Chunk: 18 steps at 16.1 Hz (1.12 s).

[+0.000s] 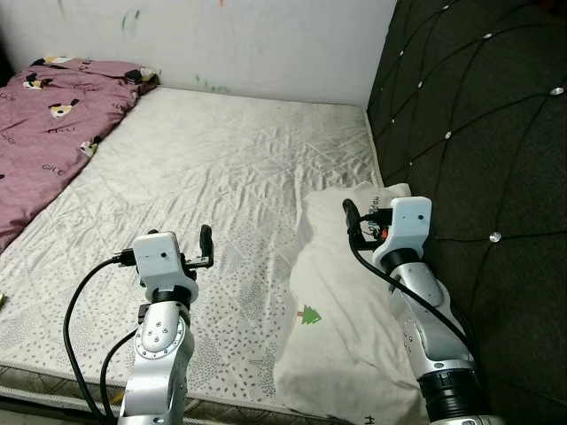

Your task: Clean up the room

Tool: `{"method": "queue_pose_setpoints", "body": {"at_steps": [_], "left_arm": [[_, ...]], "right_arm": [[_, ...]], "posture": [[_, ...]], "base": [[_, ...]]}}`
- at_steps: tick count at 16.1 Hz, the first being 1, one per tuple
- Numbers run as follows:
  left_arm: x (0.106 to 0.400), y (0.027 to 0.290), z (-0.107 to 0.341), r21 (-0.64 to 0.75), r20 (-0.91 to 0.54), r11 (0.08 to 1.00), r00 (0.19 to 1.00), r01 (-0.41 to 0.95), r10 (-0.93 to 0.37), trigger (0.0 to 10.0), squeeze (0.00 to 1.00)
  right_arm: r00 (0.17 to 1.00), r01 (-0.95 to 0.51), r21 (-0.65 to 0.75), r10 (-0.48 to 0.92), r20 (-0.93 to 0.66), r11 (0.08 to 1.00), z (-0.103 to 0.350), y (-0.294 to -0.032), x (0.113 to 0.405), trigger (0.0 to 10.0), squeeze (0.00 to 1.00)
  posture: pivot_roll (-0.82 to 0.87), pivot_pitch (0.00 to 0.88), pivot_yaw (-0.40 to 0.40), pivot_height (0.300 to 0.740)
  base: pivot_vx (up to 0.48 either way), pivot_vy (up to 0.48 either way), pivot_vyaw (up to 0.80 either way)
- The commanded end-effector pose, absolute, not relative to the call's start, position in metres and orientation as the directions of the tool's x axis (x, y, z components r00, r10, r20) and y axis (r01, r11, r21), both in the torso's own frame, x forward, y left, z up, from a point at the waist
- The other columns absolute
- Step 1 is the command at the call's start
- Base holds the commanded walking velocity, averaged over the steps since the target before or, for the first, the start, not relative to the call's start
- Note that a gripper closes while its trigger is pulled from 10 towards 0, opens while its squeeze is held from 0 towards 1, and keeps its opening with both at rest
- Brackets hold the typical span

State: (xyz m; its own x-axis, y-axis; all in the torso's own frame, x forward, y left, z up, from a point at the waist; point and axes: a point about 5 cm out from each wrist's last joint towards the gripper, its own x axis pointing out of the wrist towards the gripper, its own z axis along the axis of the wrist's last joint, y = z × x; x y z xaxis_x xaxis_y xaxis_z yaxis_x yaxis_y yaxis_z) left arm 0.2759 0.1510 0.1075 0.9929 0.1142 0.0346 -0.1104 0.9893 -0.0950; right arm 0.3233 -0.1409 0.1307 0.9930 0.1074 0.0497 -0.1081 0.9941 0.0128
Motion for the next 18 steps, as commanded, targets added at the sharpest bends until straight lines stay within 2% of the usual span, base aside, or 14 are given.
{"method": "queue_pose_setpoints", "body": {"at_steps": [1, 4, 7, 11, 15, 16, 17, 18], "left_arm": [[0.277, 0.148, 0.104, -0.092, 0.021, 0.991, 0.995, -0.095, 0.098, 10.0, 0.0], [0.279, 0.145, 0.106, -0.102, 0.011, 0.992, 0.997, -0.073, 0.075, 10.0, 0.0], [0.279, 0.144, 0.106, -0.107, 0.019, 0.993, 0.998, -0.05, 0.053, 10.0, 0.0], [0.284, 0.143, 0.104, -0.097, 0.014, 0.994, 0.999, -0.042, 0.044, 10.0, 0.0], [0.278, 0.144, 0.101, -0.114, 0.011, 0.992, 0.998, -0.056, 0.058, 10.0, 0.0], [0.276, 0.145, 0.097, -0.116, -0.001, 0.991, 0.998, -0.061, 0.062, 10.0, 0.0], [0.277, 0.144, 0.097, -0.117, -0.002, 0.992, 0.998, -0.055, 0.056, 10.0, 0.0], [0.277, 0.144, 0.097, -0.118, 0.0, 0.992, 0.998, -0.055, 0.055, 10.0, 0.0]], "right_arm": [[0.989, -0.125, -0.016, 0.126, 0.073, 0.992, 0.138, -0.136, 0.324, 10.0, 0.0], [0.974, -0.199, 0.029, 0.194, 0.117, 0.98, 0.143, -0.129, 0.322, 10.0, 0.0], [0.99, -0.128, 0.061, 0.123, 0.074, 0.99, 0.135, -0.136, 0.319, 10.0, 0.0], [0.983, -0.182, -0.026, 0.183, 0.026, 0.983, 0.129, -0.131, 0.321, 10.0, 0.0], [0.969, -0.194, -0.171, 0.216, 0.12, 0.966, 0.146, -0.124, 0.328, 10.0, 0.0], [0.971, -0.196, -0.128, 0.211, 0.115, 0.972, 0.146, -0.122, 0.329, 10.0, 0.0], [0.948, -0.306, -0.055, 0.309, 0.071, 0.95, 0.141, -0.115, 0.324, 10.0, 0.0], [0.932, -0.358, 0.018, 0.355, 0.077, 0.934, 0.141, -0.111, 0.32, 10.0, 0.0]], "posture": [[0.0, 0.0, -0.027, 0.74], [0.0, 0.005, -0.011, 0.74], [-0.01, 0.004, -0.006, 0.74], [0.0, 0.0, -0.025, 0.74], [0.01, 0.0, -0.035, 0.74], [0.0, 0.0, -0.038, 0.74], [0.0, 0.0, -0.038, 0.74], [0.0, 0.0, -0.038, 0.74]], "base": [[0.0, 0.0, 0.0], [0.0, 0.0, 0.31], [0.0, 0.0, 0.15], [0.0, 0.0, 0.0], [0.0, 0.0, 0.0], [0.0, 0.0, 0.0], [0.0, 0.0, 0.0], [0.0, 0.24, 0.0]]}}
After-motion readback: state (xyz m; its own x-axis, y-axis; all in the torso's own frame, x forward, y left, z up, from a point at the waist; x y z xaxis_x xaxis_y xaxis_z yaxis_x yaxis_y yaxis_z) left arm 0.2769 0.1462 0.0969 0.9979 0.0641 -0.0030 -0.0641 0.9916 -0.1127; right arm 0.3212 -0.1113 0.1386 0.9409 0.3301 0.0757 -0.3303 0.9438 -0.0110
